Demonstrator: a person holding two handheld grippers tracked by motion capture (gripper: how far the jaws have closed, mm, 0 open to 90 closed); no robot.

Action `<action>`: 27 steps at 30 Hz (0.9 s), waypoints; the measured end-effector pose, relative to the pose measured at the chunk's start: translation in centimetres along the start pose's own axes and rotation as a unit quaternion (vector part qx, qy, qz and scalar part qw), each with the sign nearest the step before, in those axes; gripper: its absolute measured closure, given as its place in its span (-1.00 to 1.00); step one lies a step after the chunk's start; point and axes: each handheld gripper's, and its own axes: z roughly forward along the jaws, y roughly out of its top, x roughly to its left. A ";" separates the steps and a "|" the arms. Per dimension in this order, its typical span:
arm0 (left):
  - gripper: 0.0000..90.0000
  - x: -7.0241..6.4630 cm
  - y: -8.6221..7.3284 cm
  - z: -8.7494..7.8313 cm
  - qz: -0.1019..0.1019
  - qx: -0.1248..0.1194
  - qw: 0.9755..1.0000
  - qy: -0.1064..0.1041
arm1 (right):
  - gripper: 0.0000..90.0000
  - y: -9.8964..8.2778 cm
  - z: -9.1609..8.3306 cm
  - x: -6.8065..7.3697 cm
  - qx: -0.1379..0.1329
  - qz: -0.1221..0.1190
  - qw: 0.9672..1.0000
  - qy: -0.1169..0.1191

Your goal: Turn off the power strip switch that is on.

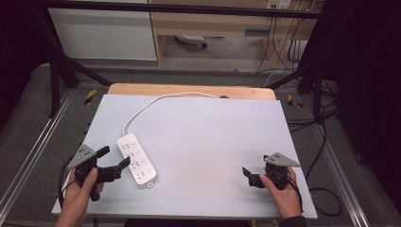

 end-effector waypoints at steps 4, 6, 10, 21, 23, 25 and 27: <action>-0.88 0.6 -0.1 -0.6 0.001 -0.003 1.000 0.006 | -0.94 0.0 0.1 0.0 0.000 -0.004 1.000 0.001; -0.88 0.9 -0.2 -0.8 -0.003 -0.004 1.000 0.008 | -0.94 0.0 0.1 0.0 -0.001 -0.004 1.000 0.001; -0.88 1.8 -0.3 -1.3 -0.010 -0.009 1.000 0.021 | -0.94 0.0 0.0 0.0 -0.001 -0.002 1.000 0.000; -0.88 4.2 -0.9 -1.7 -0.022 0.003 0.998 0.051 | -0.94 0.0 0.1 -0.1 0.002 -0.004 1.000 -0.004; -0.87 4.7 -1.2 -1.7 -0.026 0.007 0.998 0.056 | -0.93 0.0 0.1 -0.1 0.001 -0.004 1.000 -0.007; -0.87 5.2 -1.4 -1.7 -0.027 0.015 0.998 0.062 | -0.93 0.0 0.1 -0.2 0.002 -0.004 1.000 -0.010; -0.86 5.6 -1.6 -1.6 -0.030 0.021 0.997 0.069 | -0.93 0.0 0.2 -0.2 0.004 -0.002 1.000 -0.013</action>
